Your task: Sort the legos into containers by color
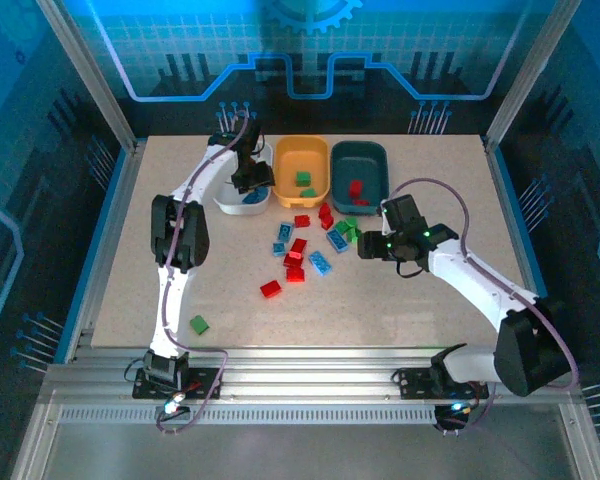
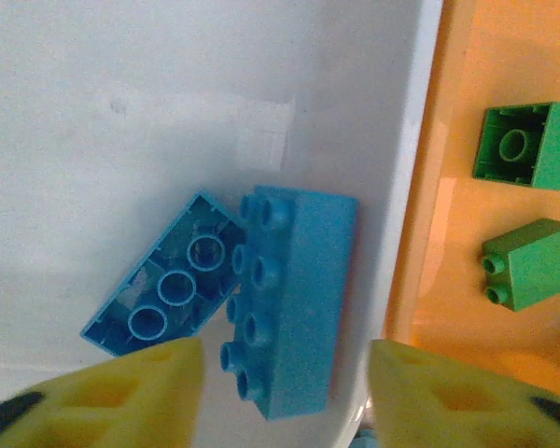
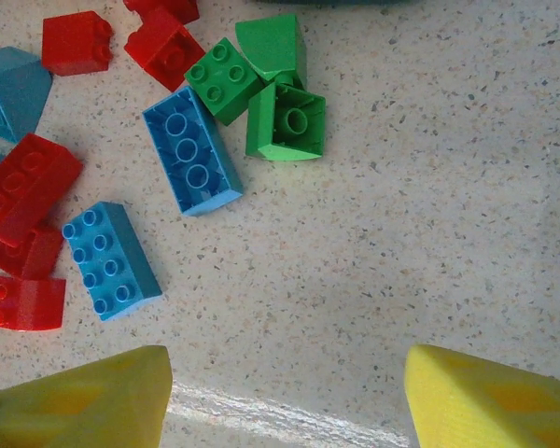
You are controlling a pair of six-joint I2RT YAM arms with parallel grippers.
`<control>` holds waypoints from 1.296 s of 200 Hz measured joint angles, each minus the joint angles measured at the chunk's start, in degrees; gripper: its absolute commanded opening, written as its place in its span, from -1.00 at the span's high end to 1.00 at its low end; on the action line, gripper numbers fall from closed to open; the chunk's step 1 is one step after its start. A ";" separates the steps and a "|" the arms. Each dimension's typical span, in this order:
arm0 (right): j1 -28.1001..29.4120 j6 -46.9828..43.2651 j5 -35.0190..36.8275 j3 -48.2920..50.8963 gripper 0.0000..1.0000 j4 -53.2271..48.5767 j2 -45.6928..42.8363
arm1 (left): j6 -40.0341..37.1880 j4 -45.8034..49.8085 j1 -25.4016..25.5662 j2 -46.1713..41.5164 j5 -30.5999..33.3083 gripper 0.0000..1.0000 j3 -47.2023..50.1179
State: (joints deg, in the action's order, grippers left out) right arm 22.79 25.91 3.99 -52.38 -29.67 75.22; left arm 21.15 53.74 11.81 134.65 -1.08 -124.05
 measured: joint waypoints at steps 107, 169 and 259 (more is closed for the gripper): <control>0.04 0.42 0.50 -3.15 -0.38 2.45 10.01 | 3.61 -13.55 -0.09 -28.04 -6.93 -0.98 26.77; -0.22 0.63 1.49 -11.78 -0.35 4.92 25.00 | 10.12 -27.50 -0.09 -46.47 -11.34 -0.98 59.12; -1.49 0.68 2.54 -19.65 -0.14 5.31 35.89 | 10.49 -30.08 -0.09 -47.74 -11.91 -0.98 61.94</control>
State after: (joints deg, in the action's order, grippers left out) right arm 21.30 26.59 6.52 -72.03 -24.36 111.11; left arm 31.64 23.66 11.73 86.91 -12.99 -62.11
